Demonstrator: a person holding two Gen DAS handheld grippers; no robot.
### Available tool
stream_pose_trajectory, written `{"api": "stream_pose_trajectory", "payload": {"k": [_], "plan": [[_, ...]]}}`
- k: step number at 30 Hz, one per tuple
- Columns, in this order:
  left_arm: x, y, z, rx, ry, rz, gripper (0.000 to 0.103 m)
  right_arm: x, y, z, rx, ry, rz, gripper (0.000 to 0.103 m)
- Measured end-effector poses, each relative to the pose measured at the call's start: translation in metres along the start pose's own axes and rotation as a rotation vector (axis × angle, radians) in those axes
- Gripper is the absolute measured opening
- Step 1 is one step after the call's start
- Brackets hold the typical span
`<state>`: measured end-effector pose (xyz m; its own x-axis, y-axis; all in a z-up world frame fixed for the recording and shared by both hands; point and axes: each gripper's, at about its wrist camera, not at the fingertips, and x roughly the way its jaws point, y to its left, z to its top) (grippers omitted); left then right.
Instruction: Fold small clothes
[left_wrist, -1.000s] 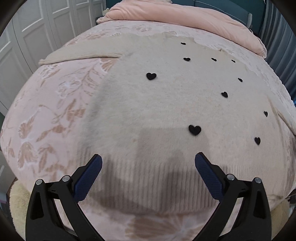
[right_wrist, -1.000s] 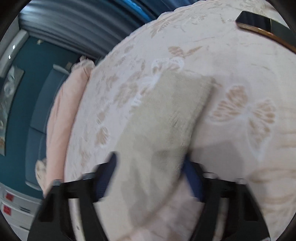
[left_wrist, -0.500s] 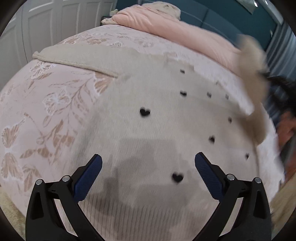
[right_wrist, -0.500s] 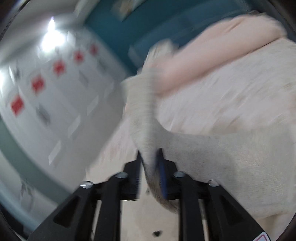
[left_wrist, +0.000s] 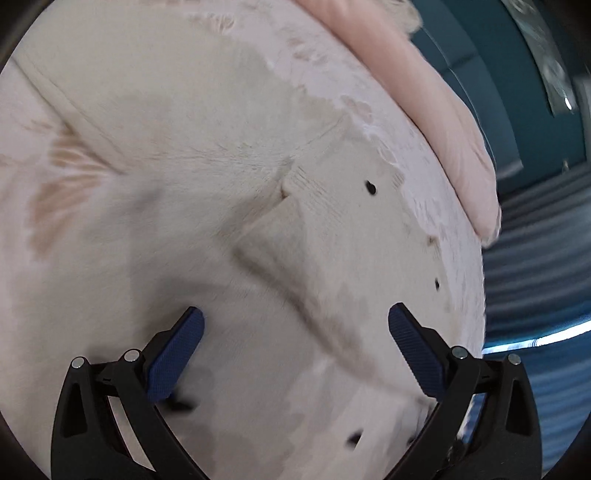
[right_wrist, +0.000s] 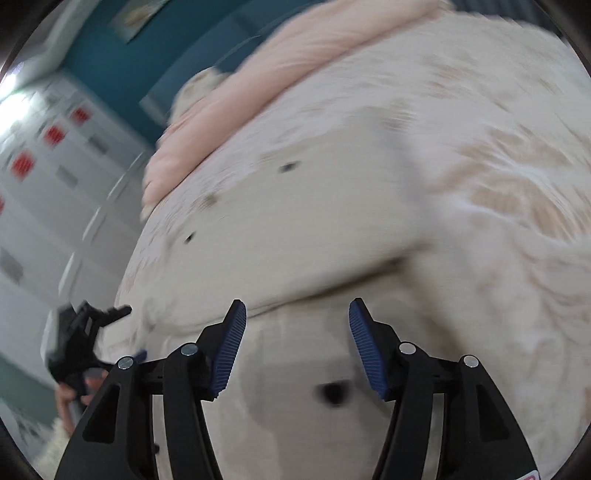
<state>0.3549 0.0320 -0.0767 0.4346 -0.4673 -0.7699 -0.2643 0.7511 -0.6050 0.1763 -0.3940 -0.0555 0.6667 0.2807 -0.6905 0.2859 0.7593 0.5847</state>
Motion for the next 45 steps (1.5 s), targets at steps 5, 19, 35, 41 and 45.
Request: {"api": "stream_pose_trajectory", "payload": {"k": [5,19,35,41,45], "plan": [[0.012,-0.025,0.016,0.011,-0.049,0.043,0.022,0.015,-0.035,0.031,0.175,-0.051,0.066,0.054],[0.025,-0.013,0.023,0.201,-0.145,0.097,0.007,0.038,-0.026,0.043,0.078,-0.121,-0.023,0.005],[-0.112,0.167,0.120,-0.191,-0.434,0.189,0.077,0.007,0.068,-0.076,-0.367,-0.062,-0.165,0.060],[-0.150,0.229,0.195,-0.352,-0.557,0.306,0.075,0.024,0.078,-0.098,-0.477,-0.002,-0.223,0.078],[-0.141,0.235,0.224,-0.353,-0.512,0.336,0.011,0.025,0.072,-0.093,-0.458,0.006,-0.172,0.084]]}}
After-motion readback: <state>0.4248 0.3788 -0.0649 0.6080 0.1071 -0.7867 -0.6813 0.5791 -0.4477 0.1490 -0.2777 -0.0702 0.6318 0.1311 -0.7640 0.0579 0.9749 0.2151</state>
